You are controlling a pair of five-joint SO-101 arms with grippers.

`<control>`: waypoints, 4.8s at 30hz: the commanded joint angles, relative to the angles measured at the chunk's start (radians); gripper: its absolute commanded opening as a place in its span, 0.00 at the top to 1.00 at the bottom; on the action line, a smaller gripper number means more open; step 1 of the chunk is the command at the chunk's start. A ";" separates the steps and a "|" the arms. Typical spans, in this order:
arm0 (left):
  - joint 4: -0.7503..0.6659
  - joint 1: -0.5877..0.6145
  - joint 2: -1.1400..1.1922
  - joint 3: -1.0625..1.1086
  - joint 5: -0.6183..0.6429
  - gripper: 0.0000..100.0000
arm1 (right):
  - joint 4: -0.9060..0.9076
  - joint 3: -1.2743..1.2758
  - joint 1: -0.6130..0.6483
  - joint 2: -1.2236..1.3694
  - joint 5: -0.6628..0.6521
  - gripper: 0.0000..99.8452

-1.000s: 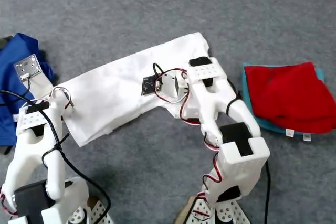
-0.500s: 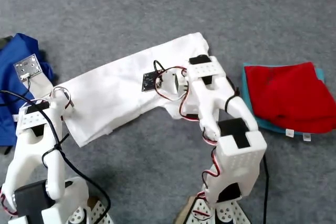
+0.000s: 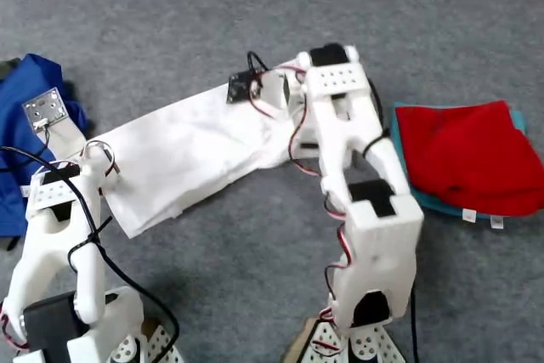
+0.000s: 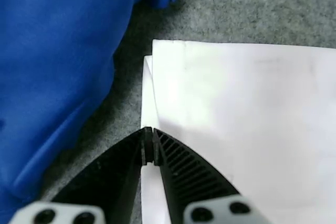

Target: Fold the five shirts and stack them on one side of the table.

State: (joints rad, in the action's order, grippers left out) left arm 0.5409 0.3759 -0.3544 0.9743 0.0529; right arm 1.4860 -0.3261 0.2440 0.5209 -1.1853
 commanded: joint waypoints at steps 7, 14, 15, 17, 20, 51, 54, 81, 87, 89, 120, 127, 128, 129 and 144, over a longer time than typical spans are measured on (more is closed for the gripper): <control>0.002 0.003 -0.004 -0.043 -0.002 0.98 | 0.043 -0.668 0.039 0.375 -0.063 1.00; -0.003 0.002 -0.004 -0.035 -0.003 0.98 | 0.141 -0.961 0.105 0.530 -0.141 1.00; -0.003 0.002 -0.004 -0.035 -0.003 0.98 | 0.146 -0.989 0.105 0.538 -0.147 1.00; -0.003 0.002 -0.004 -0.035 -0.003 0.98 | 0.146 -1.033 0.107 0.547 -0.153 1.00; -0.003 0.002 -0.004 -0.035 -0.003 0.98 | 0.133 -1.053 0.110 0.553 -0.164 1.00; -0.003 0.002 -0.005 -0.035 -0.003 0.98 | 0.296 -0.769 0.107 0.363 0.055 1.00; -0.003 0.002 -0.005 -0.035 -0.003 0.98 | 0.236 -0.665 0.128 0.361 0.057 1.00; -0.003 0.002 -0.005 -0.035 -0.003 0.98 | 0.100 -0.768 0.234 0.420 0.058 1.00; -0.003 0.002 -0.005 -0.035 -0.003 0.98 | 0.089 -0.823 0.237 0.564 0.101 1.00; -0.003 0.002 -0.005 -0.037 -0.003 0.98 | 0.135 -0.878 0.234 0.568 0.101 1.00; 0.761 0.041 0.340 -0.644 -0.003 0.85 | 0.299 -0.659 -0.251 -0.048 0.416 0.99; 0.755 0.074 0.584 -0.775 0.003 0.85 | 0.298 -0.469 -0.294 -0.151 0.342 0.99; 0.755 0.071 0.608 -0.795 0.003 0.85 | 0.298 -0.449 -0.294 -0.163 0.338 0.99; 0.755 0.061 0.633 -0.813 0.005 0.85 | 0.298 -0.430 -0.294 -0.176 0.338 0.99; 1.076 0.087 0.565 -1.048 -0.003 0.73 | 0.299 -0.354 -0.275 -0.229 0.356 0.99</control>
State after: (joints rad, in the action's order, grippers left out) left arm 1.5812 0.4542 0.2624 -0.0153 0.0529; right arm 1.7699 -0.6805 -0.0292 0.3751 -0.8385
